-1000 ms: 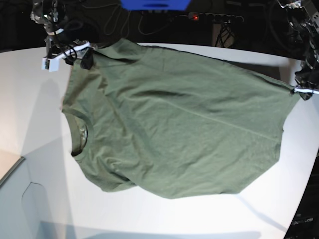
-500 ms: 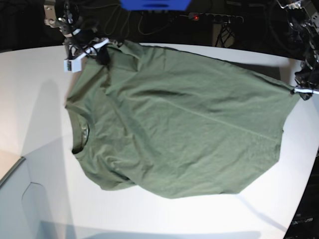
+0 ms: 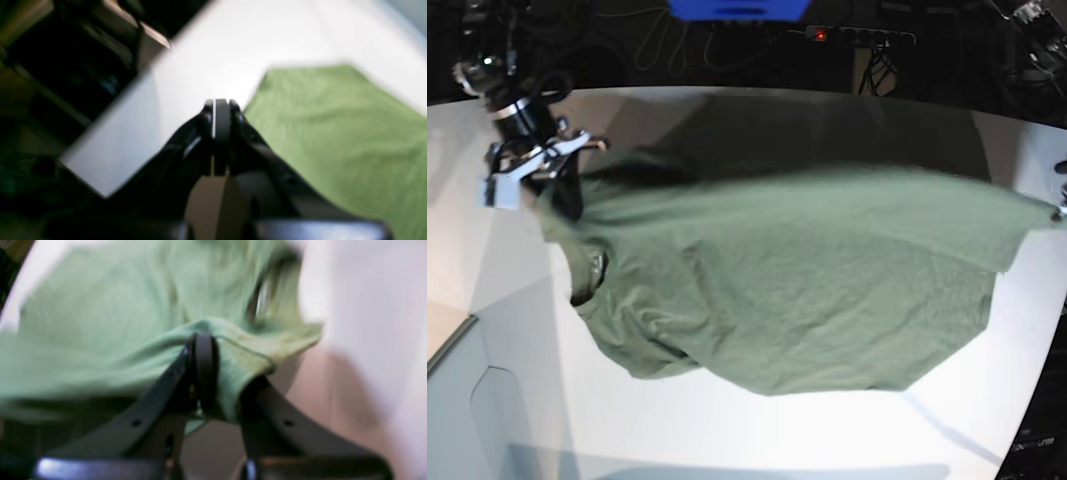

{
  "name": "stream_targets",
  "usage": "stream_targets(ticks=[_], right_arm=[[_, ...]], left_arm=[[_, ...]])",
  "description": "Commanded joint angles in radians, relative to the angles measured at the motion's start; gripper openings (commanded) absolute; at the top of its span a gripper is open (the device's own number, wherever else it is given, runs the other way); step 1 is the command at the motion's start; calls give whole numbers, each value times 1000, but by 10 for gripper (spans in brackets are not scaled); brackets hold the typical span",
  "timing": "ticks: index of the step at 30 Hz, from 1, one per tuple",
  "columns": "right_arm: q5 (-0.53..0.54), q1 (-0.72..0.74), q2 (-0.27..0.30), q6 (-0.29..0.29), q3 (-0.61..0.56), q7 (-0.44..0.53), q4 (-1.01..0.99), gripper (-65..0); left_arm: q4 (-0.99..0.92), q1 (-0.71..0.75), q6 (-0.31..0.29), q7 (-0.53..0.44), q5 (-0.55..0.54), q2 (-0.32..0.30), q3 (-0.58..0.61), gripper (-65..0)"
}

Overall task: Layout the t-shirt on the table in an organized manner, then fold the t-shirt properly
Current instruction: 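Lift the shirt with the right gripper and swing it over the table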

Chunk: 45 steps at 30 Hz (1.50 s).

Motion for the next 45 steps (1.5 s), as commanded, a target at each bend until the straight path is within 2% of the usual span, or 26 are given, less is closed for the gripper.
stream_targets(ticks=[1, 6, 8, 16, 20, 24, 28, 35, 41, 43, 45], right_arm=[[13, 27, 3, 11, 14, 28, 50, -650], [14, 164, 0, 13, 30, 36, 97, -650], [14, 231, -20, 13, 30, 56, 97, -650], [14, 438, -111, 13, 30, 298, 102, -650], [14, 576, -146, 11, 30, 375, 102, -650], [14, 696, -160, 8, 30, 442, 102, -650], [14, 782, -160, 8, 28, 447, 102, -650], [13, 754, -161, 8, 25, 447, 80, -650], [11, 698, -161, 8, -24, 445, 62, -650], [8, 672, -161, 8, -68, 445, 59, -650], [6, 648, -163, 6, -134, 445, 57, -650]], left_arm=[[41, -38, -6, -27, -10, -21, 1, -650], [151, -155, -6, -27, -10, -43, 3, -650], [177, -231, -6, -31, -10, -58, 6, -650], [200, -558, 3, -34, -10, -142, 8, -650], [202, -707, 5, -33, -10, -144, 9, -650], [203, -787, 6, -36, -7, -150, 57, -650], [211, -802, 6, -38, -9, -150, 67, -650], [210, -747, 3, -38, -12, -139, 66, -650], [207, -630, -2, -38, -12, -69, 63, -649], [207, -589, -2, -38, -12, -47, 66, -648], [207, -557, -2, -38, -10, -24, 60, -620]])
